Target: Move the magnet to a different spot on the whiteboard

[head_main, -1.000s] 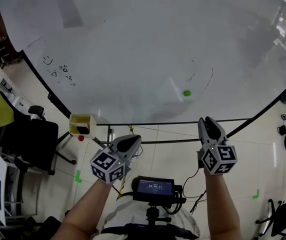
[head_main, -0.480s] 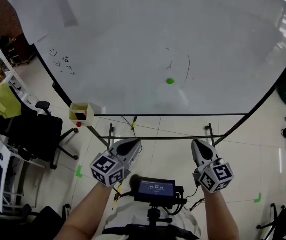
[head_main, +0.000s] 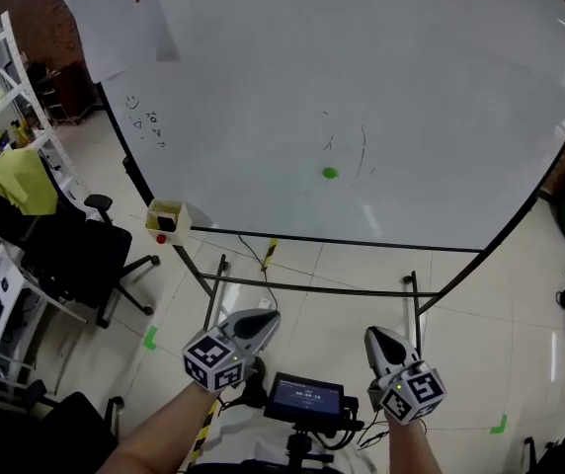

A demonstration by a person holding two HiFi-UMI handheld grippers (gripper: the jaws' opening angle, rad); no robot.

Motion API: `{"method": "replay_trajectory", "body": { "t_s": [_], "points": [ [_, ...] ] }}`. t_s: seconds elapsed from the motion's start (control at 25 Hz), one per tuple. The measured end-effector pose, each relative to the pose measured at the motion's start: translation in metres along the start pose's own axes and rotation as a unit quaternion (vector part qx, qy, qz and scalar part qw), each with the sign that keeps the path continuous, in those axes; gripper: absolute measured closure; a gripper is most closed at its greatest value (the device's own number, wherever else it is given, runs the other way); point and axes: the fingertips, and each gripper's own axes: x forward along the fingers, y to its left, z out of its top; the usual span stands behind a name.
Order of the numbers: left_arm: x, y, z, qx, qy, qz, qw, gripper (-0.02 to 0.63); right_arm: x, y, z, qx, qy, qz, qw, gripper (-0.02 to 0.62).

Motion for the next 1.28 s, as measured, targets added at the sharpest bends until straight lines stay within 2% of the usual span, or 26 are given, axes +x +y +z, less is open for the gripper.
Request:
{"method": "replay_trajectory", "body": {
  "t_s": [0.2,0.52,0.72,1.0,1.28],
  "points": [
    [-0.005,-0.022,-0.005,-0.001,-0.005,0.003,1.0000,0.583,-0.016,0.012,-0.010,0.001,0.008,0.027,1.000,0.568],
    [-0.021,-0.025,0.001,-0.002,-0.020,0.021,0.9996,0.583,-0.012,0.029,-0.006,-0.013,0.013,0.059,0.998,0.568],
    [-0.045,-0.008,0.007,0.005,-0.031,0.039,0.9987,0.583,0.009,0.054,0.000,-0.021,0.008,0.084,0.996,0.568],
    [-0.112,0.034,-0.009,-0.007,-0.036,0.076,0.9965,0.583,0.044,0.107,-0.019,-0.018,0.023,0.105,0.994,0.568],
    [-0.182,0.068,-0.018,-0.020,-0.044,0.084,0.9953,0.583,0.071,0.175,-0.029,-0.018,0.032,0.110,0.993,0.568]
  ]
}}
